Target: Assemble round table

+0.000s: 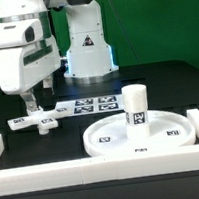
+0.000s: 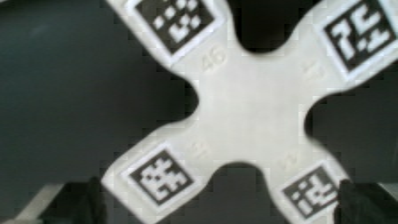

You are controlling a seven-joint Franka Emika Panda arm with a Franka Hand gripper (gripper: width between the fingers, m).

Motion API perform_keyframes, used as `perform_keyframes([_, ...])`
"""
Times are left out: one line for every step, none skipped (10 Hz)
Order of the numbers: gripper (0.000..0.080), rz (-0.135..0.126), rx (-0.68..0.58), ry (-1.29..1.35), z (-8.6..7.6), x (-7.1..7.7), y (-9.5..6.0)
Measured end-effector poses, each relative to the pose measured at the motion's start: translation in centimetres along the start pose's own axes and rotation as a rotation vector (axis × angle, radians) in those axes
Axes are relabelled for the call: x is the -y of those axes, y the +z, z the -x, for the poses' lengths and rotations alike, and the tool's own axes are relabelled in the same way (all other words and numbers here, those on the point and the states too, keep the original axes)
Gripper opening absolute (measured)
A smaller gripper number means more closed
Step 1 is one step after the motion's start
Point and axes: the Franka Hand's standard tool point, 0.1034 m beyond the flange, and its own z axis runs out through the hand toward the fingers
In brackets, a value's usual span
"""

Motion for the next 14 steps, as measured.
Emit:
perform_keyframes([0.0649,-0.006,0.000,0.003,0.4,0.2,0.3])
perform_keyframes([0.0649,-0.012,0.000,0.005,0.6,0.3,0.6])
perform_keyframes([0.0649,-0.019,0.001,0.007,0.7,0.5,0.9])
perform_keyframes([0.0649,-0.028,0.001,0.008,0.7,0.8,1.4])
perform_keyframes([0.0649,-0.034,0.001,0.008,0.7,0.9,1.6])
perform_keyframes([0.0649,-0.036,0.001,0.009,0.7,1.0,1.7])
perform_keyframes([0.0649,-0.041,0.001,0.013,0.6,1.1,2.0])
perform_keyframes([0.0649,-0.048,0.001,0.013,0.6,1.3,2.3])
perform_keyframes([0.0649,-0.053,0.002,0.014,0.7,1.4,2.6])
perform_keyframes([0.0649,-0.056,0.002,0.015,0.7,1.5,2.7])
perform_keyframes([0.0649,-0.055,0.002,0.014,0.7,1.5,2.7])
perform_keyframes([0.0649,-0.056,0.002,0.013,0.6,1.5,2.8])
perform_keyframes([0.0649,-0.056,0.002,0.012,0.5,1.5,2.8])
perform_keyframes([0.0649,-0.056,0.002,0.012,0.5,1.5,2.8])
